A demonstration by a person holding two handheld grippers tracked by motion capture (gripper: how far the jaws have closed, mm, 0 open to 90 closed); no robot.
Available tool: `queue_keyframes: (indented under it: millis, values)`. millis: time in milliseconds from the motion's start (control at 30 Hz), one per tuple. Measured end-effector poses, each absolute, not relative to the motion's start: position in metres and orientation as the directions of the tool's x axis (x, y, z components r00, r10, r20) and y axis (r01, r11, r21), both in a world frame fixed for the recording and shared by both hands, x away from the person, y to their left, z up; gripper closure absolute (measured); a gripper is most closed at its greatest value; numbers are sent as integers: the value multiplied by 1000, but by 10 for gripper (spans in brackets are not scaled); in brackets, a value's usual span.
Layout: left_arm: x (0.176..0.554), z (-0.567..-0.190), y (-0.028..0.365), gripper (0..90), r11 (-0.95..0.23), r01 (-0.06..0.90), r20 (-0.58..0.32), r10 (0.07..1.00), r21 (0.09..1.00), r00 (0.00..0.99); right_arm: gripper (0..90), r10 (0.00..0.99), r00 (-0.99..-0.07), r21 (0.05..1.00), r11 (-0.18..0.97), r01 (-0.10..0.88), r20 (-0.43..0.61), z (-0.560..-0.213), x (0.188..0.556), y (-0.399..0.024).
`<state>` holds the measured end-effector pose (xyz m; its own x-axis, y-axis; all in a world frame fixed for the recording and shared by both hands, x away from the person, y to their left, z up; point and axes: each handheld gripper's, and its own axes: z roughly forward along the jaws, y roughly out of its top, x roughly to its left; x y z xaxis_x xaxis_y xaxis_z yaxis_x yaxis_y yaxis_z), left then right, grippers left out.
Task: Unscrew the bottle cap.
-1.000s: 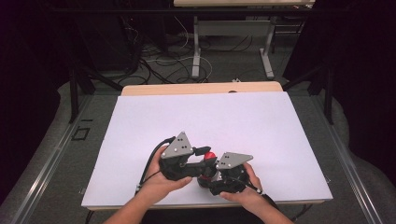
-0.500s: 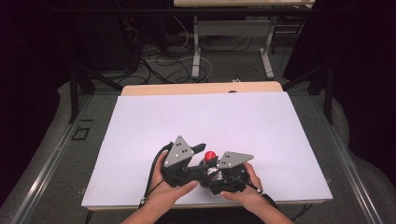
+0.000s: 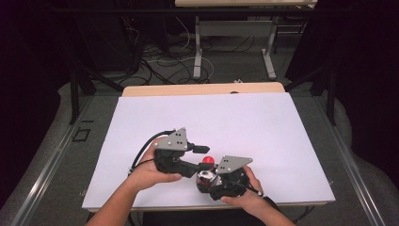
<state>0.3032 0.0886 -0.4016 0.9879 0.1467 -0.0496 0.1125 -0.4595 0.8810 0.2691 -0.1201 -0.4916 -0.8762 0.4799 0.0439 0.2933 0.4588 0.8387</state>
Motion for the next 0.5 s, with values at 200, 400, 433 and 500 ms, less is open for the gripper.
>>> queue_keyframes:
  millis: [200,400,433,500]
  values:
    - [309,-405,88,554,-454,107,-82,75,884,994,289,472,-881,842,459,284,40,-491,268,-119]
    - [308,-410,85,606,-437,132,-110,76,890,991,289,464,-884,833,470,292,48,-491,268,-119]
    - [307,-410,84,607,-432,136,-110,84,891,990,289,468,-883,839,463,285,41,-492,268,-119]
    - [306,-411,84,612,-425,150,-112,114,893,987,289,471,-881,837,463,290,44,-492,269,-119]
